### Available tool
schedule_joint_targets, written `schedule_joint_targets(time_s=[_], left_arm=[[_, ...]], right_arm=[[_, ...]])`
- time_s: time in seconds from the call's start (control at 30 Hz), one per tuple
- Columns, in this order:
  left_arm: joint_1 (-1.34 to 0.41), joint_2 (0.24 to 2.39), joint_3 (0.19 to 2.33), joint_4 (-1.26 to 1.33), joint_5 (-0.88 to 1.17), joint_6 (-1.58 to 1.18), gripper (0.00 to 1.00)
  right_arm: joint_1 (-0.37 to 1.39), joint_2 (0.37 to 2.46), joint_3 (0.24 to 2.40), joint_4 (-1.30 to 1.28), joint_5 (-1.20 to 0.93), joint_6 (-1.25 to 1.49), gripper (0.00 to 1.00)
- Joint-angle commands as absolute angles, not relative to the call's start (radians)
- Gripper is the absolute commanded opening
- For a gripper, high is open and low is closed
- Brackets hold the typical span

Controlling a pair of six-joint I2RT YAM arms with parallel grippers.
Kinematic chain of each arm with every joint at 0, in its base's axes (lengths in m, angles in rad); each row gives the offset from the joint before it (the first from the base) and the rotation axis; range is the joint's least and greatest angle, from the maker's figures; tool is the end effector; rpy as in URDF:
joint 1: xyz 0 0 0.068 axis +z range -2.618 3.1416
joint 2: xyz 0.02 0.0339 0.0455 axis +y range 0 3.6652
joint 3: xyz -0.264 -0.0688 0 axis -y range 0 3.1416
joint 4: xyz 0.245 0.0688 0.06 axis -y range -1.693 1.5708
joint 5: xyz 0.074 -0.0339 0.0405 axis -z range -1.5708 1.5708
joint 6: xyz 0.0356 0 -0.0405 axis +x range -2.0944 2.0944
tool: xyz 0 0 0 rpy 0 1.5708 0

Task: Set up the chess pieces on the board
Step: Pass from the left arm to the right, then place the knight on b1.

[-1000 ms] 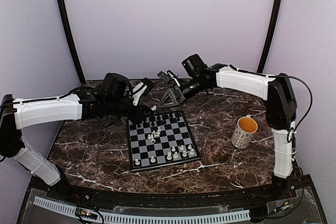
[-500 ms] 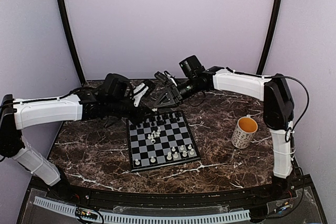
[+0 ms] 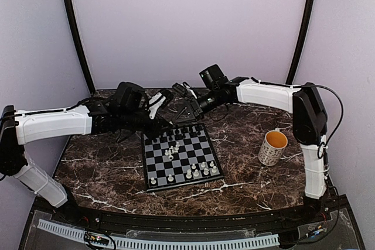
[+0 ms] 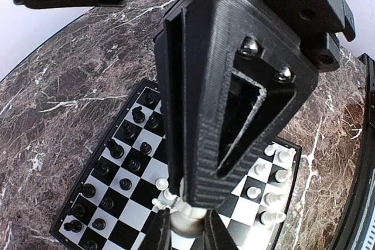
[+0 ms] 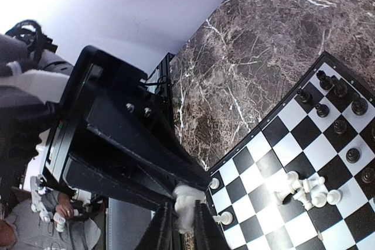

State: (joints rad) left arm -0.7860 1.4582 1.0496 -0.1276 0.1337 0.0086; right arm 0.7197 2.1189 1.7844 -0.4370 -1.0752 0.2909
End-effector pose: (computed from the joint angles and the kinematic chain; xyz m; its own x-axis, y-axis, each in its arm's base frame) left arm 0.2319 -0.2389 0.2777 -0.3543 0.3668 -0.8602 0.7853 0.6162 -0.0607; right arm 0.3357 0.3359 0.2517 -0.7282 -0.4569 -0.5108 -0.6042 0.0762 0.7932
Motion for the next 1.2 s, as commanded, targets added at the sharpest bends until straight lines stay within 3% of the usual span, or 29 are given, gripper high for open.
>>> schedule_joint_targets(time_s=[0.0,0.07,0.3,0.5,0.67,0.83,1.17], left_arm=[[-0.792,1.434,1.051,-0.111,0.121,0.023,0.11],[-0.792,1.433,1.052,-0.109,0.117,0.023,0.13],[-0.791,1.38,1.019,-0.092,0.175,0.037,0.39],[-0.788,1.227,0.984,-0.034,0.118,0.024,0.45],[-0.752,1.133,1.027,0.056,0.025,-0.086,0.58],[-0.701,1.194,1.153,-0.034,-0.161,-0.138,0.59],[-0.553,1.05,0.921,0.129,-0.225,-0.182,0.6]], right_arm=[[0.73,2.135,1.775,-0.397,-1.098,0.294,0.03],[0.73,2.134,1.775,-0.395,-1.099,0.293,0.0],[0.731,2.135,1.877,-0.557,-0.985,0.109,0.0],[0.732,2.092,1.905,-0.689,-0.761,-0.084,0.0],[0.795,2.06,1.906,-0.769,-0.592,-0.219,0.0],[0.9,2.055,1.939,-0.826,-0.46,-0.326,0.0],[1.131,2.188,2.068,-0.976,-0.237,-0.489,0.0]])
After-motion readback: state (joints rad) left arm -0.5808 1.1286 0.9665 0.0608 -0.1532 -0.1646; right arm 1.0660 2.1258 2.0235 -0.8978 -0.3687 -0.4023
